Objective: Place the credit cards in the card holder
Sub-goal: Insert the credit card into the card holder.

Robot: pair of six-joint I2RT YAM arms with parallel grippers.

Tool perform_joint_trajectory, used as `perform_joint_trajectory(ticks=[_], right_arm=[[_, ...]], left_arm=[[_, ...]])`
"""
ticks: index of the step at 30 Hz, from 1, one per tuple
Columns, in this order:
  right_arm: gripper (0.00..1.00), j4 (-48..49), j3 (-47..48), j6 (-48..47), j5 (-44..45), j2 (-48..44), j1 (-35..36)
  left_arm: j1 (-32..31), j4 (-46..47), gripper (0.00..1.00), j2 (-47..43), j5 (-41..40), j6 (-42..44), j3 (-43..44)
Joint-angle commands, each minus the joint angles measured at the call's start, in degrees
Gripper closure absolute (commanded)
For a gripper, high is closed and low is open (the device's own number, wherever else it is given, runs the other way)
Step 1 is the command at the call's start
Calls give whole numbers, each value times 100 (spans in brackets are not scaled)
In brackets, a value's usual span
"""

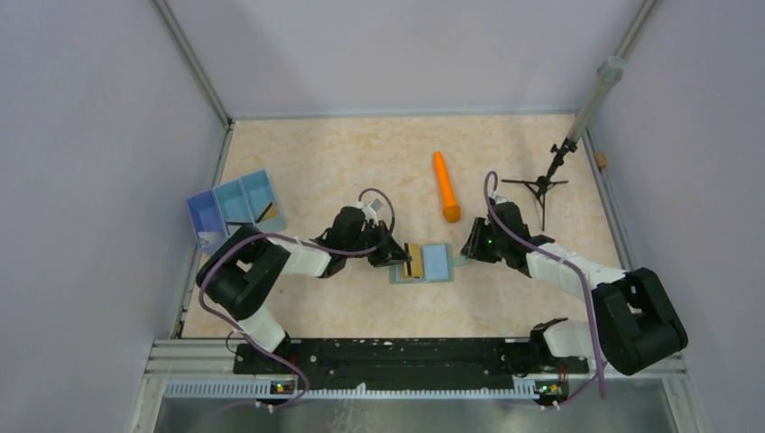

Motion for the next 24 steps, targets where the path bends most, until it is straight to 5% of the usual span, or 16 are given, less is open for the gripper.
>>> perform_joint_trajectory(ticks=[1,13,24], right_arm=[[69,248,-67,5,-257,7,-55],[70,213,-147,63,-405,-3,-55],[91,207,-199,62,-331,49,-55]], left_arm=[[-11,506,100,182,156,-79,186],[-11,608,100,442,302,-33,260],[-23,793,100,635,386,-149,224]])
